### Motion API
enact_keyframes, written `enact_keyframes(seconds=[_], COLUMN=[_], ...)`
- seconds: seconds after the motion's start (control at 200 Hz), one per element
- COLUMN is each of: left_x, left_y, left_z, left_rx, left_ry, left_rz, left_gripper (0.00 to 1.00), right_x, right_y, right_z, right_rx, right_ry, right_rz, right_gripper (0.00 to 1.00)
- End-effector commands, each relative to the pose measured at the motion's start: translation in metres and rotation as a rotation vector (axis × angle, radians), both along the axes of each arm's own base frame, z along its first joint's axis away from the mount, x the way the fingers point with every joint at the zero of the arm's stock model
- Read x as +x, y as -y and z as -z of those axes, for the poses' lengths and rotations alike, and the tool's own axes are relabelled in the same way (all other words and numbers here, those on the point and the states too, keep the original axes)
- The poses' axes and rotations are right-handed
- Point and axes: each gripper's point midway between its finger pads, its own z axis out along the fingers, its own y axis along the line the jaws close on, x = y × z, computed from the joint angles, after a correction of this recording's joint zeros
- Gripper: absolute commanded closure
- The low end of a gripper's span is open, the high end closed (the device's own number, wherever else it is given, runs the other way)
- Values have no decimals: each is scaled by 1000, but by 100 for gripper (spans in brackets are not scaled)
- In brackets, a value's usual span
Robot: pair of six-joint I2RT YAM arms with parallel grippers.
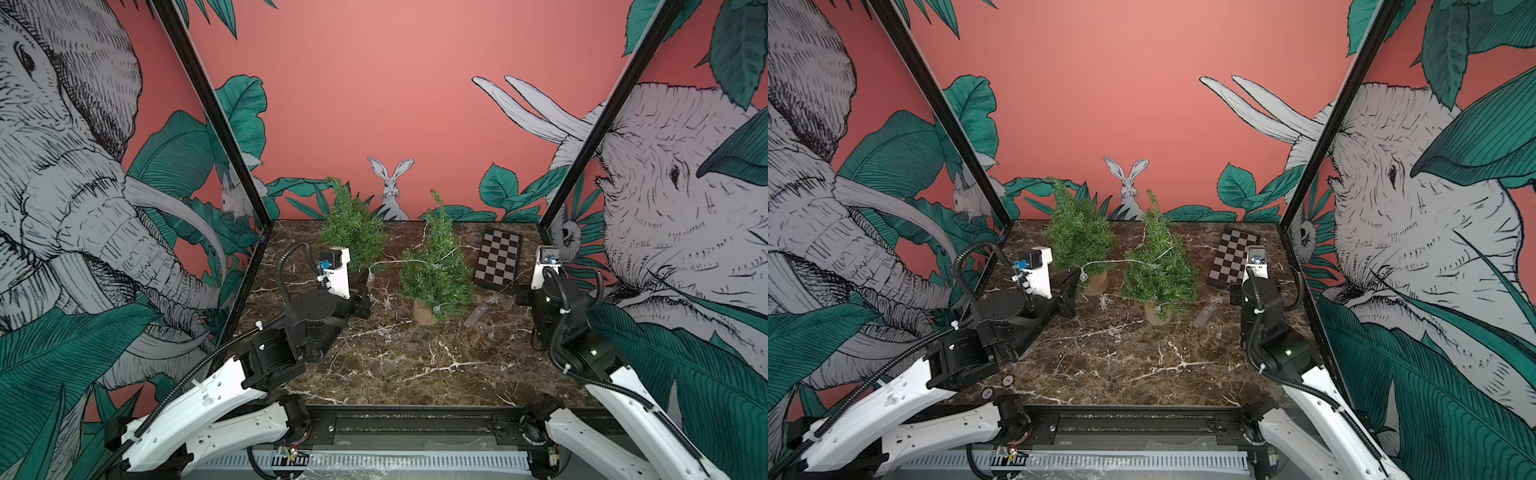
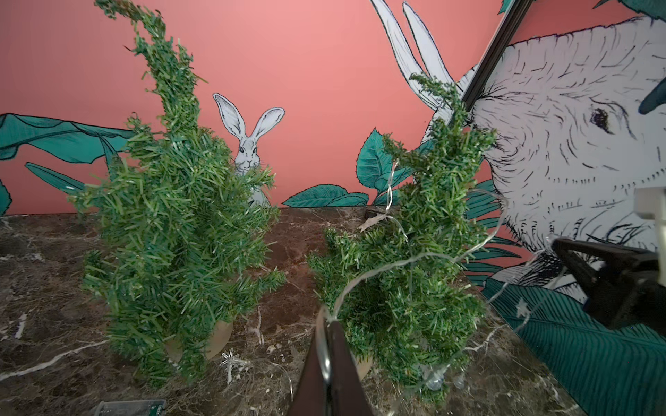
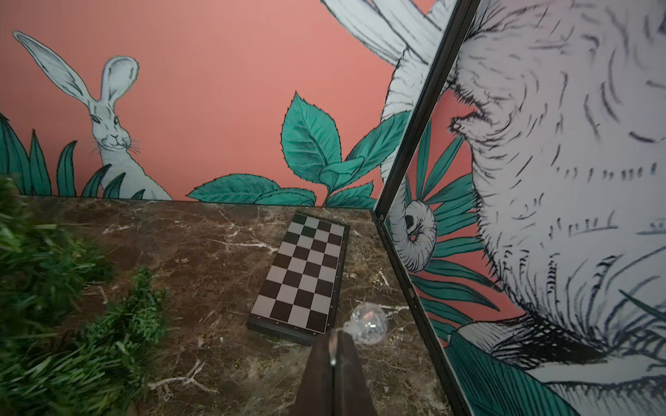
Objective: Wrap string light around the christmas tree
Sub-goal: Wrap the Christmas tree at the center of the board.
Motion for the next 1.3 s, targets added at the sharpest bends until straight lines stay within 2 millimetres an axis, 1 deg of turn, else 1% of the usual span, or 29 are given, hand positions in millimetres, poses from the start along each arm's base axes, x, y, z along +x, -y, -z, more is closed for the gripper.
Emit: enact_keyframes(seconds=[0.0, 0.095, 0.17, 0.23, 0.265, 0.325, 0.365, 0.39, 0.44, 0.495, 0.585, 0.625, 0.675, 0.725, 0.77, 0.84, 0.89, 0.99, 1.065, 1.165, 1.225, 1.295], left_x=[-1, 0, 2, 3, 3, 3, 2, 2, 3, 3, 0, -4, -12, -20, -31, -50, -61, -76, -81, -87, -86, -77], left_y=[0, 3, 6, 13, 18, 27, 32, 34, 34, 31, 27, 27, 29, 32, 39, 55, 69, 104, 127, 153, 168, 181], left_z=[7, 13, 18, 21, 22, 22, 21, 19, 18, 16, 13, 9, 1, -9, -21, -35, -41, -40, -36, -39, -38, -34], left_rx=[-2, 6, 19, 30, 36, 37, 41, 41, 49, 65, 104, 118, 129, 118, 96, 62, 36, 41, 69, 103, 114, 135], left_ry=[-37, -43, -55, -67, -72, -79, -78, -74, -71, -64, -36, -17, 11, 42, 77, 120, 127, 103, 90, 136, 145, 130], left_rz=[7, 15, 15, 34, 52, 81, 101, 109, 107, 100, 114, 141, 192, 247, 326, 471, 564, 742, 816, 861, 869, 846], left_gripper=[100, 100, 100, 100, 95, 90, 80, 71, 54, 41, 24, 19, 16, 15, 19, 24, 27, 36, 39, 39, 39, 39], right_x=[12, 19, 19, 15, 12, 5, 1, -2, -6, -10, -12, -12, -13, -13, -14, -14, -15, -19, -20, -21, -22, -26], right_y=[-8, -13, -25, -37, -44, -55, -63, -68, -76, -81, -83, -84, -86, -88, -90, -91, -91, -93, -93, -97, -99, -99], right_z=[-18, -24, -31, -38, -42, -48, -52, -53, -56, -59, -65, -68, -72, -77, -81, -86, -90, -101, -110, -119, -123, -129], right_rx=[163, 206, 240, 279, 301, 340, 368, 386, 418, 438, 445, 447, 454, 462, 471, 478, 481, 493, 508, 521, 528, 532], right_ry=[58, 63, 69, 79, 86, 91, 91, 89, 84, 79, 86, 92, 98, 105, 110, 119, 129, 155, 171, 186, 202, 225], right_rz=[-64, -100, -168, -239, -279, -352, -400, -426, -474, -506, -520, -524, -536, -549, -559, -568, -574, -594, -600, -628, -641, -657], right_gripper=[100, 100, 100, 100, 100, 100, 100, 100, 100, 100, 100, 100, 100, 100, 100, 100, 100, 100, 100, 100, 100, 100])
